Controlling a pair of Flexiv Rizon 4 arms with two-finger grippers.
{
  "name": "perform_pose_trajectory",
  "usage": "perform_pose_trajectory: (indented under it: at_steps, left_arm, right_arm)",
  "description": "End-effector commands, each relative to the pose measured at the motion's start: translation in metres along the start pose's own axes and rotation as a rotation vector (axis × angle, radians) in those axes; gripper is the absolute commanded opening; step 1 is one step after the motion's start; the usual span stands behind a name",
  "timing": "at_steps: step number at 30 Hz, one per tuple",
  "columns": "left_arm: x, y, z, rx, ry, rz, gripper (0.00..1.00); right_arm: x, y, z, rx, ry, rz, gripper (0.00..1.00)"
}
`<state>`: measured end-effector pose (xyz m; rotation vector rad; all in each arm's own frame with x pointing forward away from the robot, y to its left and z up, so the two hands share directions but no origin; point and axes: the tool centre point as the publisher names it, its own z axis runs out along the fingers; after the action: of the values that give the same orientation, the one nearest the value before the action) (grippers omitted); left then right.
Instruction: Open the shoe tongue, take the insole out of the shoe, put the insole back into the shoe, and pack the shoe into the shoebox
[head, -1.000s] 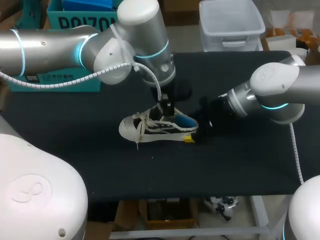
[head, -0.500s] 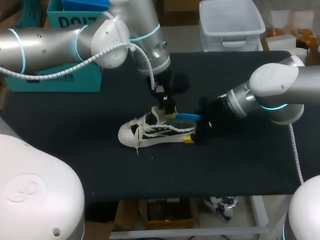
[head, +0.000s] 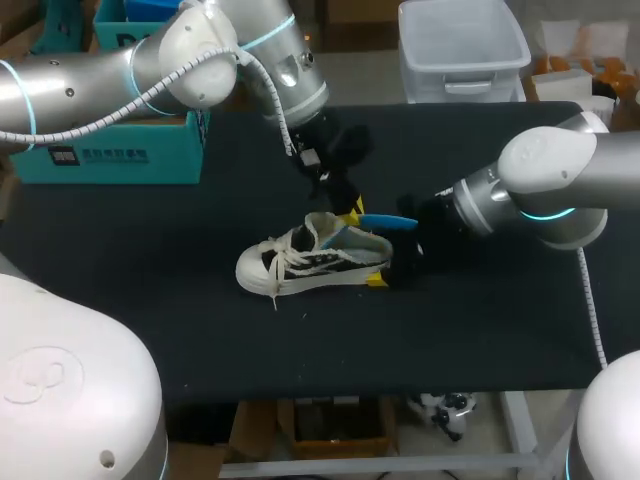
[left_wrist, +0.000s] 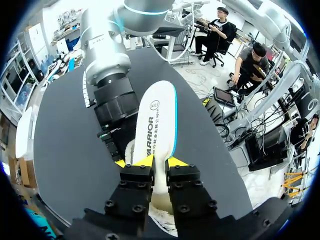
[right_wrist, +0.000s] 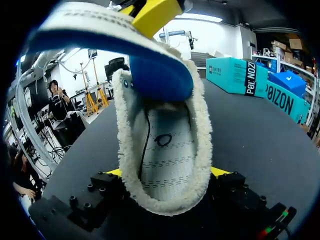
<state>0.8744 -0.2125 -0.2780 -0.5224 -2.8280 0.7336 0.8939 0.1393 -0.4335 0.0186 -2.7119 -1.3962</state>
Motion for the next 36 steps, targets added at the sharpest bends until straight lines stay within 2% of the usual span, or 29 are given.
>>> perform_pose_trajectory:
  at_steps: [1, 9, 10, 11, 13, 14, 22, 28, 30, 34, 36]
  left_arm:
    - [0.015, -0.005, -0.018, 0.035, -0.008, 0.025, 0.0]
    - [0.03, -0.015, -0.039, 0.116, 0.043, 0.097, 0.0]
    - [0.031, -0.015, -0.041, 0.122, 0.044, 0.1, 0.0]
    - [0.033, -0.017, -0.044, 0.132, 0.048, 0.116, 0.0]
    - [0.035, -0.02, -0.048, 0.146, 0.06, 0.14, 0.0]
    - [0.036, -0.023, -0.051, 0.158, 0.067, 0.161, 0.0]
    - [0.042, -0.044, -0.071, 0.315, 0.178, 0.314, 0.0]
    - [0.051, -0.059, -0.079, 0.367, 0.21, 0.372, 0.0]
    - [0.054, -0.057, -0.084, 0.397, 0.225, 0.385, 0.0]
    - [0.058, -0.04, -0.102, 0.502, 0.287, 0.416, 0.0]
    - [0.061, -0.036, -0.109, 0.53, 0.286, 0.414, 0.0]
  right_arm:
    - [0.002, -0.006, 0.007, -0.002, 0.0, -0.001, 0.0]
    - [0.002, -0.006, 0.002, 0.012, 0.0, 0.01, 0.0]
    - [0.002, -0.006, 0.0, 0.014, 0.0, 0.011, 0.16]
    - [0.002, -0.006, -0.002, 0.016, 0.0, 0.012, 0.23]
    - [0.002, -0.006, -0.004, 0.027, 0.004, 0.019, 0.95]
    - [0.002, -0.007, -0.007, 0.031, 0.005, 0.022, 1.0]
    - [0.005, -0.011, -0.033, 0.107, -0.002, 0.072, 1.0]
    - [0.012, -0.014, -0.063, 0.162, -0.033, 0.106, 1.0]
    - [0.012, -0.01, -0.074, 0.189, -0.043, 0.103, 1.0]
    - [0.005, 0.008, -0.098, 0.275, -0.046, 0.083, 1.0]
    - [0.002, 0.014, -0.106, 0.304, -0.045, 0.074, 1.0]
